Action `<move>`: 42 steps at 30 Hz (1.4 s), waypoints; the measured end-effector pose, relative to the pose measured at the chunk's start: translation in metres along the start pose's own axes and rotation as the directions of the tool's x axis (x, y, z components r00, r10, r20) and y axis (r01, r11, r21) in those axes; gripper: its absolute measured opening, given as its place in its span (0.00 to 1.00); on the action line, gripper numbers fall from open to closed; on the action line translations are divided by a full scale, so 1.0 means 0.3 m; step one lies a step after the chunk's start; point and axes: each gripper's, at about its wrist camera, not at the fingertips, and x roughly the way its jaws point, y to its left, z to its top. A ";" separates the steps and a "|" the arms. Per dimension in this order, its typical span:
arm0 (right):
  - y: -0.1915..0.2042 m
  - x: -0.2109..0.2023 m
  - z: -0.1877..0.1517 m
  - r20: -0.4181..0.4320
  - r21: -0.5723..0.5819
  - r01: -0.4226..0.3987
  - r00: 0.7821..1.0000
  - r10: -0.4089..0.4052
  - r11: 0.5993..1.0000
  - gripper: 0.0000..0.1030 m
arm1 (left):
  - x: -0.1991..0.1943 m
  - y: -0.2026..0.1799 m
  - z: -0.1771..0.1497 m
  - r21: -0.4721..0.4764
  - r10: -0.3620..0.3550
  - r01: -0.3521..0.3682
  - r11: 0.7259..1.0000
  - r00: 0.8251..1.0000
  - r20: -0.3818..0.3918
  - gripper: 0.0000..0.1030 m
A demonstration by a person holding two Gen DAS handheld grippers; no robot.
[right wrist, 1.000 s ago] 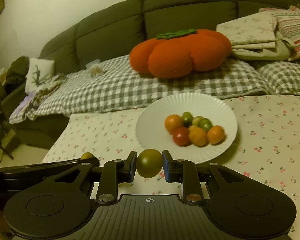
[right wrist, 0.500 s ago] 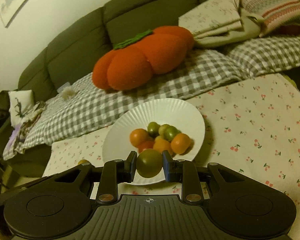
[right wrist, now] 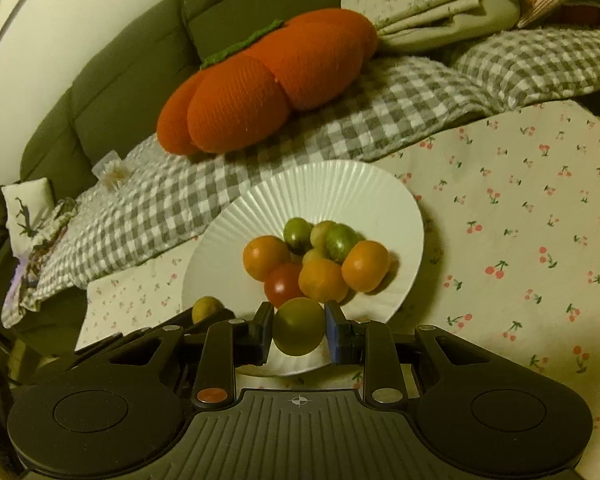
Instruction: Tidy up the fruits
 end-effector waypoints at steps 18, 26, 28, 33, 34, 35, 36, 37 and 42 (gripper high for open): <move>-0.007 -0.017 0.010 0.035 0.037 0.004 0.999 -0.006 0.999 0.33 | -0.072 0.017 0.013 -0.021 0.021 -0.021 1.000 0.999 0.024 0.54; 0.025 -0.070 -0.001 0.041 0.010 -0.005 0.999 0.005 1.000 0.33 | -0.156 0.039 0.013 -0.087 0.025 -0.023 0.996 1.000 0.018 0.60; 0.037 -0.086 -0.009 0.040 -0.010 0.003 0.999 -0.003 1.000 0.33 | -0.180 0.049 0.009 -0.105 0.027 -0.026 0.994 1.000 0.011 0.60; 0.053 -0.142 -0.036 0.042 -0.028 -0.015 0.999 0.016 0.999 0.37 | -0.252 0.077 -0.013 -0.156 0.023 -0.022 0.987 1.000 0.005 0.65; 0.056 -0.157 -0.041 0.044 -0.032 -0.018 0.999 0.020 0.999 0.37 | -0.267 0.082 -0.021 -0.164 0.029 -0.028 0.986 1.000 0.002 0.68; 0.059 -0.174 -0.048 0.047 -0.039 -0.020 0.999 0.022 0.999 0.37 | -0.277 0.084 -0.027 -0.166 0.034 -0.034 0.986 0.999 -0.003 0.69; 0.061 -0.190 -0.055 0.049 -0.047 -0.019 0.999 0.022 0.999 0.37 | -0.288 0.086 -0.035 -0.164 0.038 -0.038 0.986 0.999 -0.008 0.70; 0.063 -0.204 -0.061 0.050 -0.055 -0.017 0.999 0.020 0.998 0.37 | -0.297 0.085 -0.042 -0.161 0.040 -0.041 0.986 0.999 -0.013 0.70; 0.088 -0.273 -0.085 0.076 -0.114 0.003 0.997 0.006 0.993 0.44 | -0.348 0.080 -0.070 -0.168 0.050 -0.055 0.984 0.998 -0.031 0.72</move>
